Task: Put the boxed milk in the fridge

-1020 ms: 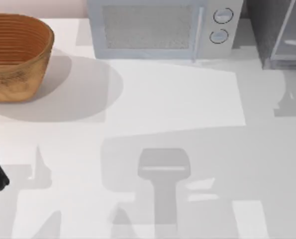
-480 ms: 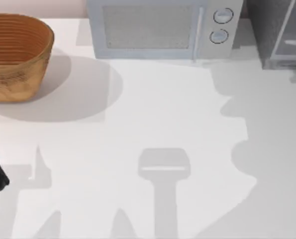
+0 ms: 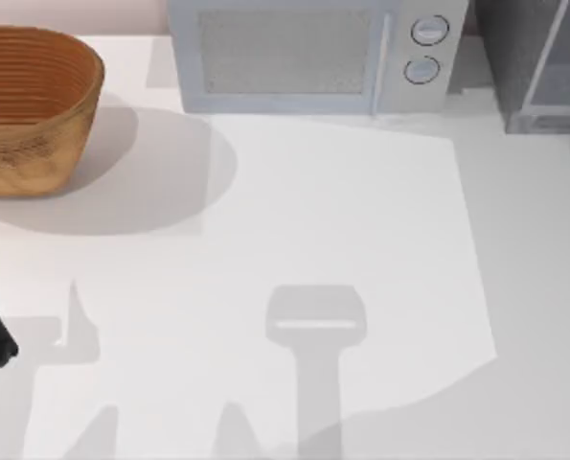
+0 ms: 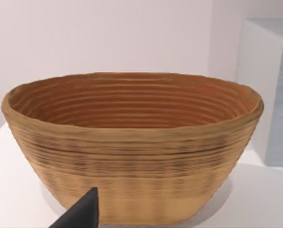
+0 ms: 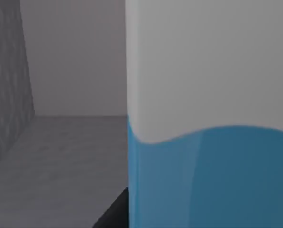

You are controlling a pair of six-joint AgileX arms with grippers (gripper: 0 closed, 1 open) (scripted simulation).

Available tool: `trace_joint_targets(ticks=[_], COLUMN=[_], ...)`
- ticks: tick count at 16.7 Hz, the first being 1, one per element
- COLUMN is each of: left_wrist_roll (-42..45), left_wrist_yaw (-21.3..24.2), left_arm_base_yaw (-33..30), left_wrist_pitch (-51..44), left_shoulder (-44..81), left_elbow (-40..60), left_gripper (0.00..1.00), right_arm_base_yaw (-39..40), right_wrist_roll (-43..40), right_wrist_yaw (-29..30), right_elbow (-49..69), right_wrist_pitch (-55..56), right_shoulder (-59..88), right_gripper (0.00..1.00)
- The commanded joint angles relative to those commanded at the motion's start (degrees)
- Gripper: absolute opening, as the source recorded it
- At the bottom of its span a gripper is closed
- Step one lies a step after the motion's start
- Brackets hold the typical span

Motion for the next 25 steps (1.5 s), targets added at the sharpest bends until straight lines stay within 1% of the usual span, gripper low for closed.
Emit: trace_joint_targets(ticks=[3, 6, 8, 13, 16, 22, 25], left_wrist_roll=[0.0, 0.0, 0.0, 0.0, 0.0, 0.0, 0.0], left_wrist_yaw=[0.0, 0.0, 0.0, 0.0, 0.0, 0.0, 0.0], left_arm_base_yaw=[0.0, 0.0, 0.0, 0.0, 0.0, 0.0, 0.0], left_wrist_pitch=[0.0, 0.0, 0.0, 0.0, 0.0, 0.0, 0.0], left_shoulder=[0.0, 0.0, 0.0, 0.0, 0.0, 0.0, 0.0], left_elbow=[0.0, 0.0, 0.0, 0.0, 0.0, 0.0, 0.0], left_gripper=[1.0, 1.0, 1.0, 1.0, 1.0, 1.0, 1.0], right_arm_base_yaw=[0.4, 1.0, 1.5, 2.8, 3.4, 3.6, 3.6], right_wrist_roll=[0.1, -0.1, -0.2, -0.1, -0.1, -0.1, -0.1], right_wrist_yaw=[0.0, 0.1, 0.4, 2.3, 3.2, 3.4, 3.4], right_elbow=[-0.1, 3.8, 9.4, 27.9, 34.7, 36.2, 36.2], right_wrist_pitch=[-0.2, -2.8, -6.1, -15.8, -20.2, -21.4, -21.4], right_shoulder=[-0.1, 2.6, 5.4, 12.2, 14.5, 15.0, 15.0], right_gripper=[0.0, 0.0, 0.0, 0.0, 0.0, 0.0, 0.23])
